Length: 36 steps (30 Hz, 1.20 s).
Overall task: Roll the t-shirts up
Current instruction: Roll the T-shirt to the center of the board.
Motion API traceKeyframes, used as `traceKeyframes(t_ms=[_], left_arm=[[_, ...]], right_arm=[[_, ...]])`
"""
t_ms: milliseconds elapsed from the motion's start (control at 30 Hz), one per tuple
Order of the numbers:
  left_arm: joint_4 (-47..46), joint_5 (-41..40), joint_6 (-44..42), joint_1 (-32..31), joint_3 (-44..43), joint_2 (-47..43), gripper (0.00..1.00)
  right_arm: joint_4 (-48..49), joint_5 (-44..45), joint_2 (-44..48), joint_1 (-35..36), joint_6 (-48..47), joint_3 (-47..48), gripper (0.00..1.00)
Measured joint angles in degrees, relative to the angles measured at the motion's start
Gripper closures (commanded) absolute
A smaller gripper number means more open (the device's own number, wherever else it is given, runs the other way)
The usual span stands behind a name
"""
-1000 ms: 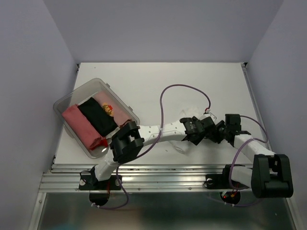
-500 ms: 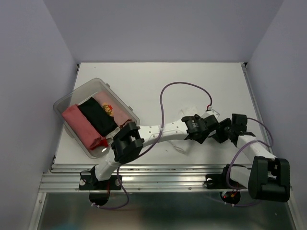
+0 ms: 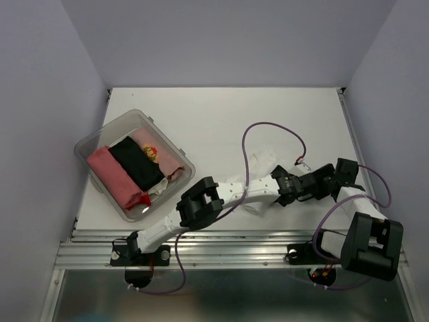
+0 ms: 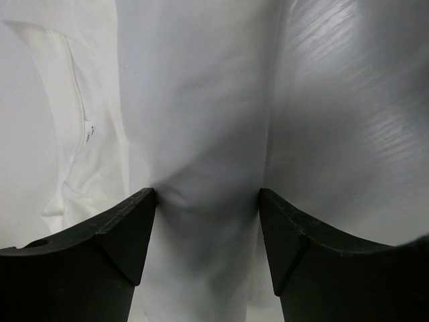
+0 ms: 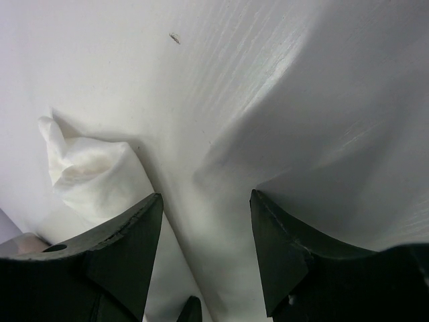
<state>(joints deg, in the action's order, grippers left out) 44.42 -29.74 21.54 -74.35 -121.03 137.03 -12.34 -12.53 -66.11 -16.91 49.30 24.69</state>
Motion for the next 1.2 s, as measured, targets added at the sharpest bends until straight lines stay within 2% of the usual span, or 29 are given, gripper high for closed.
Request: traceKeyframes(t_ms=[300,433,500,533,567,667,700,767,800,867,1200], left_arm=[[0.55,-2.21,-0.72,-0.37,0.0,2.38,0.27],[0.02,-2.51,-1.51,-0.42,0.2,2.73,0.33],[-0.17,-2.69,-1.88,-0.42,0.44,2.73,0.48],[-0.24,-2.84,-2.19,-0.42,0.57,2.73,0.48],[-0.5,-2.86,-2.19,-0.35,0.7,2.73,0.61],[-1.84,-2.78,-3.65,0.17,1.92,2.21,0.8],[-3.13,-1.73,-4.09,0.42,3.48,1.05,0.81],[-5.49,0.83,-4.59,1.11,6.23,-0.92,0.92],[-6.8,2.58,-4.92,1.7,7.87,-1.99,0.94],[-9.62,8.13,-5.35,3.56,11.04,-4.68,0.99],[-21.81,37.31,-5.4,13.53,22.67,-12.39,1.0]], right_arm=[[0.0,-0.17,0.0,0.0,-0.39,0.04,0.38],[-0.04,-0.22,0.0,0.0,-0.46,0.09,0.38],[-0.11,-0.24,0.07,0.0,-0.46,0.09,0.38],[-0.13,-0.24,0.09,0.0,-0.48,0.09,0.38],[-0.22,-0.24,0.13,0.0,-0.48,0.09,0.38],[-0.85,-0.22,0.48,0.0,-0.5,0.09,0.38],[-0.98,-0.22,0.52,0.0,-0.52,0.09,0.38],[-1.49,-0.2,0.85,0.0,-0.68,0.09,0.38],[-1.77,-0.2,1.03,0.0,-0.76,0.09,0.38],[-2.4,-0.2,1.44,0.0,-1.09,0.09,0.38],[-7.8,0.26,3.87,0.0,-4.22,2.38,0.39]])
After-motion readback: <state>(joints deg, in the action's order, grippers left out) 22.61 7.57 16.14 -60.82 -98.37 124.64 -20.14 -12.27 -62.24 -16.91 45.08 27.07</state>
